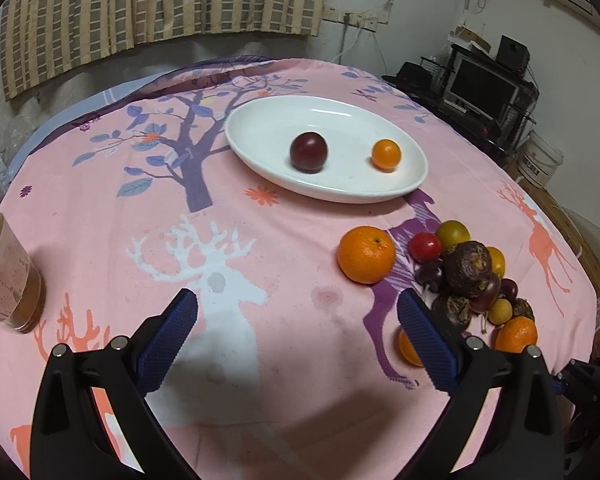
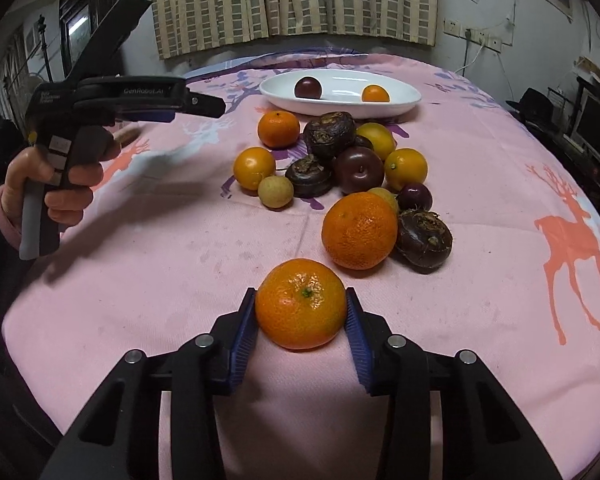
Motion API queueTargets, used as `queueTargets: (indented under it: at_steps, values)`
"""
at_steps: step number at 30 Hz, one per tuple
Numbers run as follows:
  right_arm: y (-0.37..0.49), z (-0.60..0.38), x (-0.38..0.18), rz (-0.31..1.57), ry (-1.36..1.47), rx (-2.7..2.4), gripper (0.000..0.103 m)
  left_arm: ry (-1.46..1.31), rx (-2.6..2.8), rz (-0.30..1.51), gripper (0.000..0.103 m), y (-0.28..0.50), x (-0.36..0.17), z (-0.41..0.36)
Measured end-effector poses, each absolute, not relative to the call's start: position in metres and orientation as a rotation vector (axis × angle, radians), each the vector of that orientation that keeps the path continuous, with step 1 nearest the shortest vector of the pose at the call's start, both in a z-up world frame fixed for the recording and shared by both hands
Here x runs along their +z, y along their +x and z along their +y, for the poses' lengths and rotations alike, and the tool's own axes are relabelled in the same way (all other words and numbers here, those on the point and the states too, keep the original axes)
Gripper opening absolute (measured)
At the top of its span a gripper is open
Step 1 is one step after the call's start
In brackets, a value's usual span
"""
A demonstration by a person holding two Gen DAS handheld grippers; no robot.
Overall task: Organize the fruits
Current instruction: 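Grasp a mandarin with the right tool while the left tool grasps an orange, then carry both fruits over the white plate and open both tools to release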
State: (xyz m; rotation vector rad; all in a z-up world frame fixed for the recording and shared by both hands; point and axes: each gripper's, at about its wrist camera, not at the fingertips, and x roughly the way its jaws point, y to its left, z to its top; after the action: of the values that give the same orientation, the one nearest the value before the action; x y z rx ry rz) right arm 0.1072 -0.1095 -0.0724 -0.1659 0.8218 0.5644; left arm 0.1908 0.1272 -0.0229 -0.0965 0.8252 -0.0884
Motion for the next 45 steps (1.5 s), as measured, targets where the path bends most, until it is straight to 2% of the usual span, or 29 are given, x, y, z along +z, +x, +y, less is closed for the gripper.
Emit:
queueTargets:
  at_steps: [5, 7, 8, 9, 17, 24, 32, 40, 45]
  values:
    - [0.111, -0.128, -0.065, 0.806, -0.018, 0.621, 0.043, -0.076, -0.277, 0.827, 0.097, 0.185, -0.022, 0.106]
    - [0.11, -0.128, -0.065, 0.784, -0.036, 0.63, 0.043, -0.035, -0.322, 0.828, 0.083, 0.183, -0.024, 0.094]
    - [0.11, -0.127, -0.066, 0.783, -0.04, 0.633, 0.043, -0.025, -0.35, 0.842, 0.071, 0.183, -0.027, 0.09]
    - [0.111, -0.127, -0.068, 0.793, -0.035, 0.637, 0.043, -0.024, -0.375, 0.859, 0.066, 0.184, -0.03, 0.086]
    - [0.12, -0.134, -0.071, 0.838, 0.058, 0.674, 0.043, -0.027, -0.447, 0.892, 0.062, 0.189, -0.041, 0.072]
    - [0.122, -0.133, -0.072, 0.847, 0.071, 0.7, 0.043, -0.052, -0.47, 0.943, 0.046, 0.199, -0.053, 0.067]
    - [0.119, -0.133, -0.071, 0.839, 0.067, 0.715, 0.044, -0.113, -0.493, 0.967, 0.039, 0.204, -0.058, 0.071]
    - [0.114, -0.132, -0.065, 0.798, 0.035, 0.718, 0.043, -0.141, -0.474, 0.97, 0.038, 0.203, -0.056, 0.071]
    - [0.124, -0.13, -0.037, 0.728, 0.02, 0.758, 0.043, -0.149, -0.447, 0.898, 0.038, 0.202, -0.032, 0.081]
